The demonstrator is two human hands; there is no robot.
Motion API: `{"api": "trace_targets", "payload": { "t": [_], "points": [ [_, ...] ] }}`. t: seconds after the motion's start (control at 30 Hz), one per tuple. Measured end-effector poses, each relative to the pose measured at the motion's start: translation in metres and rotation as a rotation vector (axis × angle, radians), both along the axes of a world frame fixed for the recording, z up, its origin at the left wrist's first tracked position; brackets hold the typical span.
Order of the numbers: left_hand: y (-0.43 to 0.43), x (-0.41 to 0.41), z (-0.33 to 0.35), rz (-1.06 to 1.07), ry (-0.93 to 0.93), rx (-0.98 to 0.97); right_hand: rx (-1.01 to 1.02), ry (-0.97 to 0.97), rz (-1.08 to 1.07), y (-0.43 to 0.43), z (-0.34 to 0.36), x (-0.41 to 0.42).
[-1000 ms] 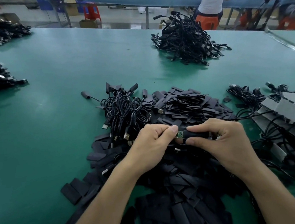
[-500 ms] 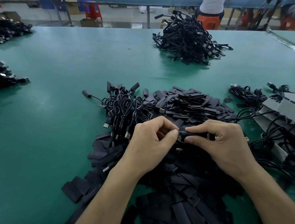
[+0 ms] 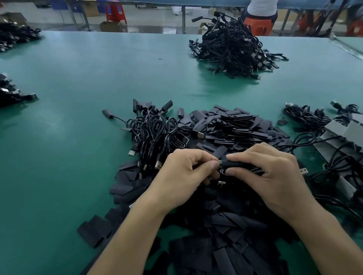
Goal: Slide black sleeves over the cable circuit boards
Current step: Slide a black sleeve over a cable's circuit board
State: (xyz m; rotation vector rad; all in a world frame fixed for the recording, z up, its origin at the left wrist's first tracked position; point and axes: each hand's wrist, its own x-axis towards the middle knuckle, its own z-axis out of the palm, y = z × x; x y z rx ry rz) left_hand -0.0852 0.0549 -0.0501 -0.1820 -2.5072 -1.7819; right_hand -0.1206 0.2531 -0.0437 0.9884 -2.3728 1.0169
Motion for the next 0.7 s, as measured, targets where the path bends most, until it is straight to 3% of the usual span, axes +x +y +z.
{"api": "trace_targets", "payload": {
  "t": [0.27,0.5,0.7],
  "points": [
    [0.0004,0.001,0.0004,0.012,-0.013,-0.094,0.024,0.09,0.015,0.0013,-0.003,-0.0029],
    [0.0005,0.0014,0.0012,0.002,-0.019,-0.107,0.046,0.017,0.04,-0.0005,-0.0035,-0.0022],
    [0.0004,-0.0001,0.0007,0.055,-0.038,-0.043,-0.125,-0.085,-0.156,-0.0072,-0.0025,0.0028]
  ]
}}
